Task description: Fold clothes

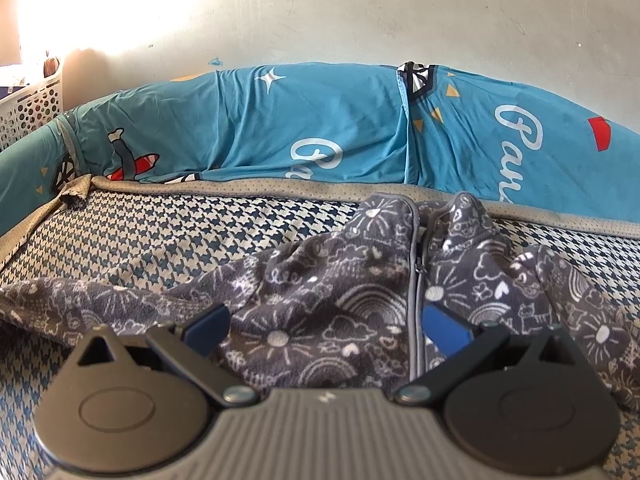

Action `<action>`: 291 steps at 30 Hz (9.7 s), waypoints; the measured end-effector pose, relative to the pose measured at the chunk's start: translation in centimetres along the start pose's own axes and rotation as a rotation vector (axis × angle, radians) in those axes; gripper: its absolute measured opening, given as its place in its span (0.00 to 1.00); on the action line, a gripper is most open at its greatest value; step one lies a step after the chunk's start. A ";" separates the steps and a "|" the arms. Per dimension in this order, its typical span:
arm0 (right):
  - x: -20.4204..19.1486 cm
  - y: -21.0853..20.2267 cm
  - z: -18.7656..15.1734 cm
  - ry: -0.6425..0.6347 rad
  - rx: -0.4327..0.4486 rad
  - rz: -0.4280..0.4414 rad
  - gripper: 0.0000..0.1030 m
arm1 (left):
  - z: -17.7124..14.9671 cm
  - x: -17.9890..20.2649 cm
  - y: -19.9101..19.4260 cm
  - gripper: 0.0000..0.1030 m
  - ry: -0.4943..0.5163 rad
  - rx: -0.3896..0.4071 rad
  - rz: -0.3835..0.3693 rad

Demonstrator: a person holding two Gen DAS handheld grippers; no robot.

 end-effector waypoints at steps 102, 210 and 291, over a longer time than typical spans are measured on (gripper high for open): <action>-21.6 6.9 -6.0 -0.299 0.065 0.219 0.82 | -2.5 1.8 1.4 1.00 0.048 -0.130 0.069; -22.4 8.1 -7.1 -0.320 0.208 0.260 0.95 | -2.9 4.9 1.1 1.00 0.118 -0.124 -0.013; -22.4 8.1 -7.2 -0.321 0.205 0.257 0.95 | -2.9 4.9 1.0 1.00 0.108 -0.140 -0.028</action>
Point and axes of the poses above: each gripper's, at about its wrist camera, not at the fingertips, and y roughly the way its jaws point, x to its right, z to its top, the point moved 6 cm from there along y, roughly the way its jaws point, and after that the axes turned 15 degrees about x, right-handed, at the moved point
